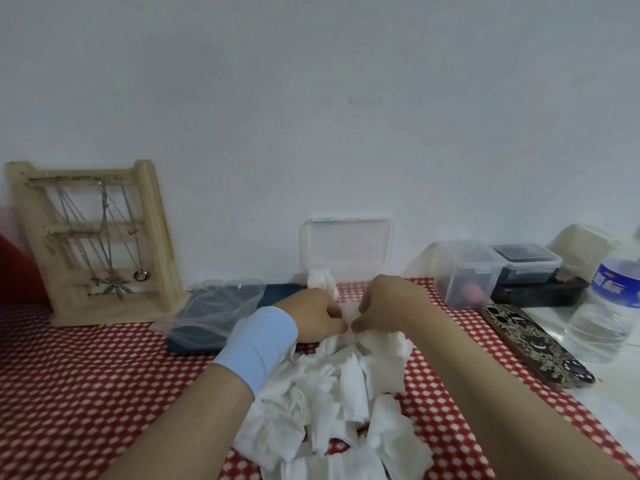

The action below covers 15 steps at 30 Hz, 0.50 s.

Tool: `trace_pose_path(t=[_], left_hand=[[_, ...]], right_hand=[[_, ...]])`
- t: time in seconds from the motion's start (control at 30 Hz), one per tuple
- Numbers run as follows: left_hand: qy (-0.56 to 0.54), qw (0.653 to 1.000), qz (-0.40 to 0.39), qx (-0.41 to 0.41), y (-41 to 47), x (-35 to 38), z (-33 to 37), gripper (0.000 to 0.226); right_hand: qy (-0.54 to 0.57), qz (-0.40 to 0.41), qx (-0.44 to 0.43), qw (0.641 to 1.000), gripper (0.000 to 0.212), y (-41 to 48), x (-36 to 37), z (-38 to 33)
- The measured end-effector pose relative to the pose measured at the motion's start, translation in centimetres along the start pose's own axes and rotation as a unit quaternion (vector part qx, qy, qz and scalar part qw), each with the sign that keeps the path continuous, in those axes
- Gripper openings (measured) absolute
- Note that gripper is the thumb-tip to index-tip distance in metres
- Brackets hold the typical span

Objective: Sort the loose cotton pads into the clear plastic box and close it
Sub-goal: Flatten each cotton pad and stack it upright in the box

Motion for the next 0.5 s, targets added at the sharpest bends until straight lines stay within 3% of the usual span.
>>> trace_pose_path(t=[0.1, 0.2, 0.3, 0.37, 0.5], left_hand=[[-0.021, 1.000, 0.009, -0.010, -0.7, 0.2, -0.4, 0.014], [-0.124, 0.992, 0.036, -0.007, -1.4, -0.1, -0.7, 0.039], [-0.267, 0.961, 0.066, 0.032, -2.1, -0.5, -0.5, 0.020], [-0.361, 0.929, 0.077, 0.036, -2.1, -0.5, -0.8, 0.023], [-0.408, 0.907, 0.099, 0.023, -2.1, -0.6, -1.7, 0.025]], right_hand=[[0.088, 0.016, -0.036, 0.995, 0.020, -0.5, -0.5, 0.4], [0.219, 0.055, -0.064, 0.972, 0.018, -1.1, -1.3, 1.5], [0.359, 0.050, -0.086, 0.928, 0.021, -1.3, -1.3, 2.0], [0.423, 0.038, -0.101, 0.900, 0.019, -1.4, -1.2, 1.9], [0.475, 0.050, -0.131, 0.869, 0.008, -1.8, -1.3, 1.4]])
Point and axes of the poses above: each hand's wrist, its own y-axis towards the middle knuckle, its own x-axis out of the palm, z = x × y, the point moved 4 cm from there along y, towards the middle knuckle, and after that the axes turned 5 degrees about -x, right-handed, at the moved point
